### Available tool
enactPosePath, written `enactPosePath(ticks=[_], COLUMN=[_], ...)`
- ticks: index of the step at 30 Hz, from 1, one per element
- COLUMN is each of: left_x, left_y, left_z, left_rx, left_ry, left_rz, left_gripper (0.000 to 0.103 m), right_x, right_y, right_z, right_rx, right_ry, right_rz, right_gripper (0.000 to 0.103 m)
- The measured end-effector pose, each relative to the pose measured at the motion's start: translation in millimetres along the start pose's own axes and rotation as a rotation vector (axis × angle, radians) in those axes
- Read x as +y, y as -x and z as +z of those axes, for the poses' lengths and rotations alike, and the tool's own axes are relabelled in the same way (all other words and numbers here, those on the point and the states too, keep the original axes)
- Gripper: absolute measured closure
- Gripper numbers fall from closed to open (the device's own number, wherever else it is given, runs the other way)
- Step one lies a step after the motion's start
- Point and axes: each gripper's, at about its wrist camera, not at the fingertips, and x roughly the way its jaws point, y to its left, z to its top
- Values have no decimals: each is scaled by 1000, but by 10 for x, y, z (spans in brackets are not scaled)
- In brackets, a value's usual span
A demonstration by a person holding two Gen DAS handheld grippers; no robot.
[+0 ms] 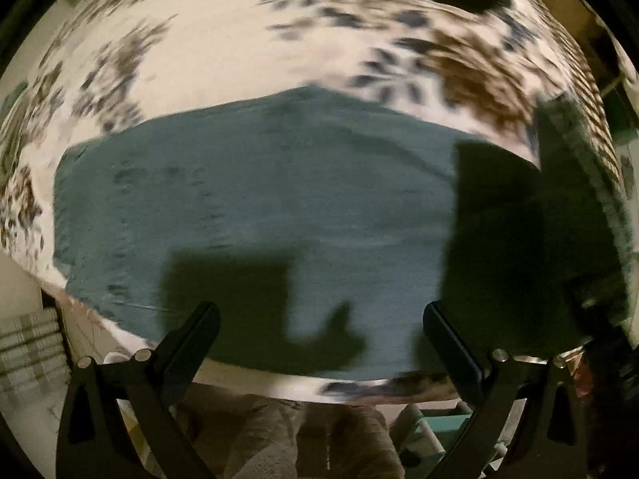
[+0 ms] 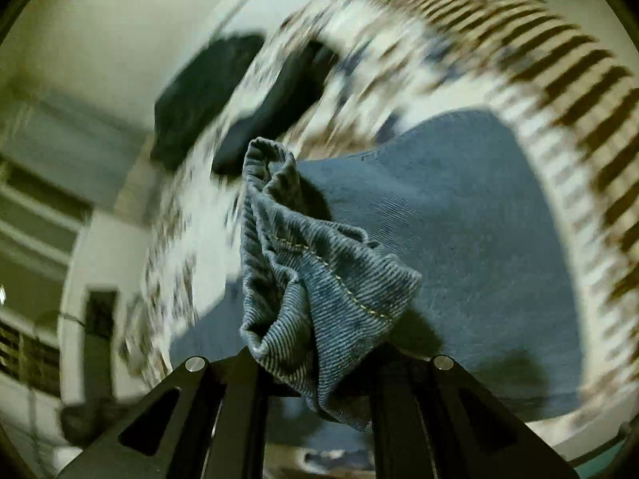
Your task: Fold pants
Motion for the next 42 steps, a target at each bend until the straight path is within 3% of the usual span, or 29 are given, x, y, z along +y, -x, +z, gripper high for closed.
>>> enactPosePath(ticks=[5,8,10,11,12,13,17,18,21,22,23,24,25,26,29,33,37,42], left_x=[755,1183,1275,1336,1394,1424,1307,960,637,541,455,378,295,232,102,300,526,645], left_y=[-87,-120,-190,-193,-193,-202,-233,-145,-216,-273,-340,-435,-503,-542,-503,-220,-140,-391], left_z=[45,97,141,169,201,245,484,413,404,411,414,454,471,470,426,320,282,257], left_rx=[-14,-15,-14,-16,-18,-16,1,4,14,17,23,30,36,33,-34,-103,-98,-25], left_ry=[76,137,173,188,204,215,205,192,141,124,99,78,50,26,-38,-30,14,51], left_rz=[45,41,6,-19,-57,-98,-240,-249,-221,-203,-196,-184,-172,-189,-162,-231,-256,-259], left_gripper=[0,0,0,0,0,0,0,0,2,8,16,42,57,86,94,95,95,91], right_x=[595,877,943,947,961,929,894,866,693,728,625,581,472,399,191,157,216,313], right_y=[-667,-1053,-1288,-1328,-1337,-1307,-1009,-930,-664,-630,-586,-559,-525,-506,-437,-475,-522,-631], right_z=[-503,-804,-924,-938,-924,-923,-844,-818,-711,-598,-581,-505,-485,-456,-397,-368,-359,-363], right_rx=[129,208,295,324,355,359,331,323,282,275,271,268,261,258,242,231,249,285], right_ry=[120,235,261,247,214,191,161,154,147,140,135,128,113,100,66,69,80,110], right_rz=[-40,-130,-200,-189,-145,-115,-94,-105,-196,-220,-258,-278,-318,-338,-398,-424,-415,-434], right_gripper=[94,91,68,59,40,29,28,28,28,28,28,28,28,28,28,28,28,28])
